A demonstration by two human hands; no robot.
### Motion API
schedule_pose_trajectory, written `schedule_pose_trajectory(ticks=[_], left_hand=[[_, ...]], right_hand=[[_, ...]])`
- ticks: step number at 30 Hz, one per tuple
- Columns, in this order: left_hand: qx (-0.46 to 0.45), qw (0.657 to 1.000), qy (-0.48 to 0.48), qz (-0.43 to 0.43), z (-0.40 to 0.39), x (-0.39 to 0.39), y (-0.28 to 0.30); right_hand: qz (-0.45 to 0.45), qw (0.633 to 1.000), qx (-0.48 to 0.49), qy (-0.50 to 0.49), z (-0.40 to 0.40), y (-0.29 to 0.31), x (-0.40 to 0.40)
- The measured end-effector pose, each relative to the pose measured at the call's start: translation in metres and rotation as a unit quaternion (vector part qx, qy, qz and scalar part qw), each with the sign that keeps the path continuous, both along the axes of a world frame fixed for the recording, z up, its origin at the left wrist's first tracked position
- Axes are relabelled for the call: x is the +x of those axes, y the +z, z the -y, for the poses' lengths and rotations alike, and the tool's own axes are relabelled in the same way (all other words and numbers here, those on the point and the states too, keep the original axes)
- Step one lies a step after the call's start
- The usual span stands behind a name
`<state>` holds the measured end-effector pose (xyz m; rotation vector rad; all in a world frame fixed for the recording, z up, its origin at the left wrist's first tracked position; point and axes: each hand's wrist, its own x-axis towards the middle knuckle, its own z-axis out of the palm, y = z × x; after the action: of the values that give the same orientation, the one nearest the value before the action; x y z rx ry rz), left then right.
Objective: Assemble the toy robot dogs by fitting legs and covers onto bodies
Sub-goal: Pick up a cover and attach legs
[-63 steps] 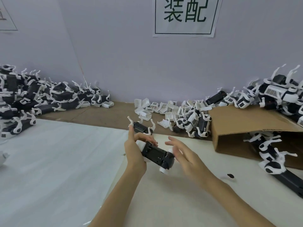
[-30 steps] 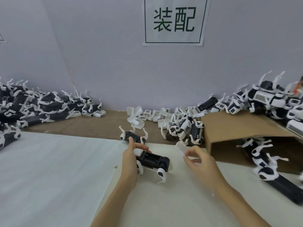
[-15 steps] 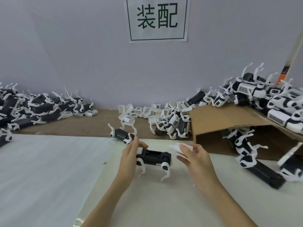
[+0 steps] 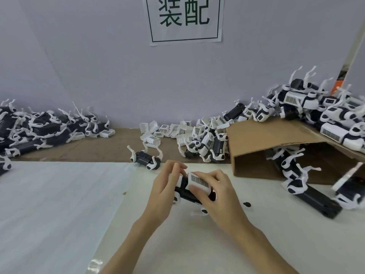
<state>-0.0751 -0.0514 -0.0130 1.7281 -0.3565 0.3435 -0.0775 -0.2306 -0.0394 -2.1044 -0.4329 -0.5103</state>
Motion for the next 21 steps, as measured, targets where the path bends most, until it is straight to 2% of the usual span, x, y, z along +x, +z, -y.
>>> schedule_pose_trajectory(ticks=[4,11,14,17,21], left_hand=[[0.009,1.0,0.013,-0.001,0.003,-0.001,0.0],[0.013,0.999,0.046,0.01,0.01,0.001,-0.002],[-0.01,0.999,0.04,0.008,0.009,0.002,-0.002],[-0.039,0.998,0.042,-0.014,0.008,0.004,-0.001],[-0.061,0.996,0.029,-0.052,0.003,0.009,-0.003]], right_hand=[[0.019,1.0,-0.011,0.007,-0.005,0.003,-0.003],[0.028,0.998,0.049,0.022,-0.006,0.003,-0.005],[0.055,0.998,-0.013,0.013,-0.008,0.003,-0.006],[0.119,0.988,-0.097,-0.005,-0.01,0.003,-0.007],[0.173,0.974,-0.148,-0.011,-0.016,0.004,-0.008]])
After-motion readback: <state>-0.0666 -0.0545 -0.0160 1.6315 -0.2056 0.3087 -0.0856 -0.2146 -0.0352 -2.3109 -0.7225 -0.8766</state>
